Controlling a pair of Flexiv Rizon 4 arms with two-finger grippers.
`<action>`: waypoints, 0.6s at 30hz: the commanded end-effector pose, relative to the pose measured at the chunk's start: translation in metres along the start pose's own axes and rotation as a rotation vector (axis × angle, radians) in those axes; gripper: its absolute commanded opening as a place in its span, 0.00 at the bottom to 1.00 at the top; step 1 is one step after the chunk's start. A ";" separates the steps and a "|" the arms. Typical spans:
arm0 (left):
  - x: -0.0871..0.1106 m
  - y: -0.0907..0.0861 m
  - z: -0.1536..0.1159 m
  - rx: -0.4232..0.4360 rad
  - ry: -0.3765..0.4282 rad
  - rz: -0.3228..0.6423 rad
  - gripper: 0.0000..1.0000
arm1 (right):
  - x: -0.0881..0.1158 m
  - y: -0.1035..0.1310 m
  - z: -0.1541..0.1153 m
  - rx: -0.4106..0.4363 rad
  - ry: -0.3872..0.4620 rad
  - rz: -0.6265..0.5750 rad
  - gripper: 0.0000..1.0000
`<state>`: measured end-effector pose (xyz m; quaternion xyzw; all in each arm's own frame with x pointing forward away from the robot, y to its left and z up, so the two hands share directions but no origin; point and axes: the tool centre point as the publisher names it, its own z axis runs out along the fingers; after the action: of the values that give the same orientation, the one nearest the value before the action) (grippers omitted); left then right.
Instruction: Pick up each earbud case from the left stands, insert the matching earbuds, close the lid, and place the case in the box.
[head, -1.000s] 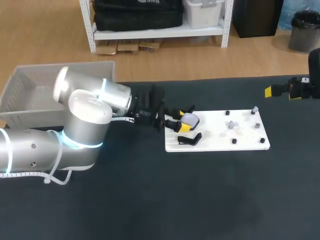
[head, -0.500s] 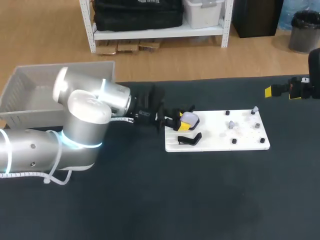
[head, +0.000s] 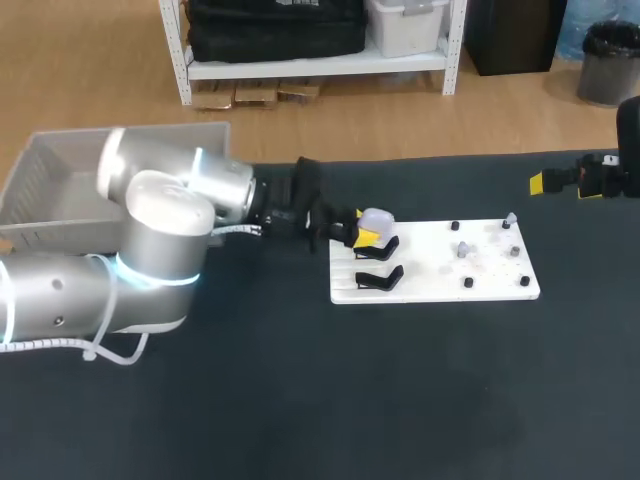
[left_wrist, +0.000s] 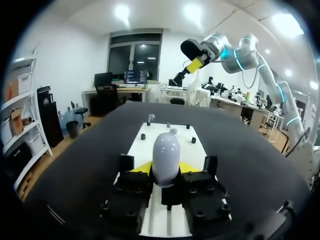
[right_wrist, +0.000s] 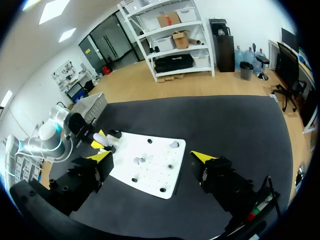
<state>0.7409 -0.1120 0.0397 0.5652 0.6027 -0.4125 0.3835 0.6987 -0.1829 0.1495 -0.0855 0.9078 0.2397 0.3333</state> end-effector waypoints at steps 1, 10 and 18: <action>-0.009 -0.003 -0.010 -0.016 -0.013 0.012 0.00 | 0.000 -0.001 0.001 -0.001 0.000 -0.001 1.00; -0.047 -0.011 -0.013 -0.024 -0.024 0.082 0.00 | -0.001 0.020 0.019 0.025 0.093 -0.042 1.00; -0.068 -0.003 -0.002 0.000 -0.027 0.142 0.00 | 0.007 0.067 0.050 0.051 0.160 -0.090 1.00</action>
<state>0.7361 -0.1284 0.1025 0.5977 0.5573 -0.3927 0.4218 0.6973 -0.1200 0.1411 -0.1429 0.9272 0.2147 0.2716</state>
